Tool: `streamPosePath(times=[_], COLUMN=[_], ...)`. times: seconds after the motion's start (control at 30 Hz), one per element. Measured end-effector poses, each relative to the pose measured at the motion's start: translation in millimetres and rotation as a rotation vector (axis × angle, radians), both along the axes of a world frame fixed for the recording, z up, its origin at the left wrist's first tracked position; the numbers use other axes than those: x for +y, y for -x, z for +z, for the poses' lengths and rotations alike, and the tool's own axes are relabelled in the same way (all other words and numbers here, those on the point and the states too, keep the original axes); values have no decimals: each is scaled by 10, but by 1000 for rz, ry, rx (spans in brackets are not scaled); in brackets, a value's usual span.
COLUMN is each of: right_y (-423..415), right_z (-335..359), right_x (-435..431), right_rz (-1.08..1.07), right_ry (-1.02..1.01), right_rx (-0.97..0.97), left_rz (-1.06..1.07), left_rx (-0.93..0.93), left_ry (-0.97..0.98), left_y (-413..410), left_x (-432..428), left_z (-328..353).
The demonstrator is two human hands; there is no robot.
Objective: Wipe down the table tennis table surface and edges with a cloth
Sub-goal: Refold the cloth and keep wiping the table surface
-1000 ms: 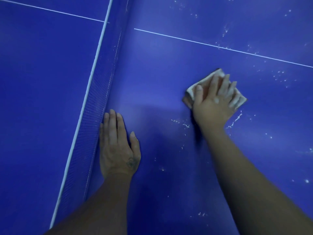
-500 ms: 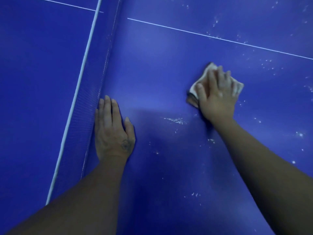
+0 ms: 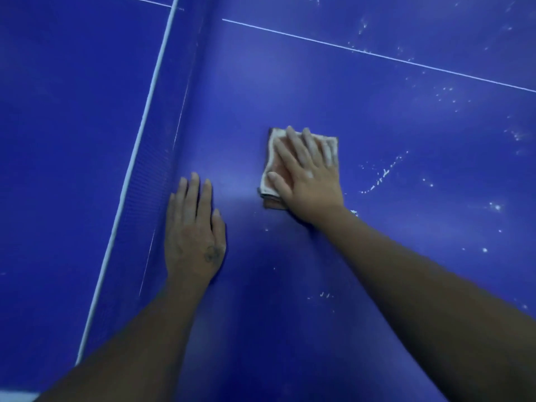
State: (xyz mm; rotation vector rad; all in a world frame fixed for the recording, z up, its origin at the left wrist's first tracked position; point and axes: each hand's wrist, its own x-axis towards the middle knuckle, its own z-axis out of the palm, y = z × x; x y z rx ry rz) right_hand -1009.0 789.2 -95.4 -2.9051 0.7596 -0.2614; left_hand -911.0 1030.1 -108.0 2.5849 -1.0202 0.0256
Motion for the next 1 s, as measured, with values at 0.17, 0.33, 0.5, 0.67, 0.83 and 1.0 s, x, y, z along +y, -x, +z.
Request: streamPosePath(times=[0.17,0.33,0.5,0.67,0.83,1.0], right_y=[621,470,-161,-65,604,1046], right_z=[-3,-11,29,-50,-52,-8], right_x=[-558,-280,425,690,-17,-365], right_rz=[-334,-625,-342,113,0,-419], right_ry=[-16,-9,-28,-112,-46,-51], right_rx=[74,100,31,-86,-29,62], left_rz=[77,105,115,114,126,126], left_rx=[44,59,61,53,64,56], left_ry=[-63,-72,-41,-29,-62,-54], left_y=[482,483,491,490,499,492], left_x=[409,401,389,385,372,378], left_z=[-1,-25,-1,8,21,-11])
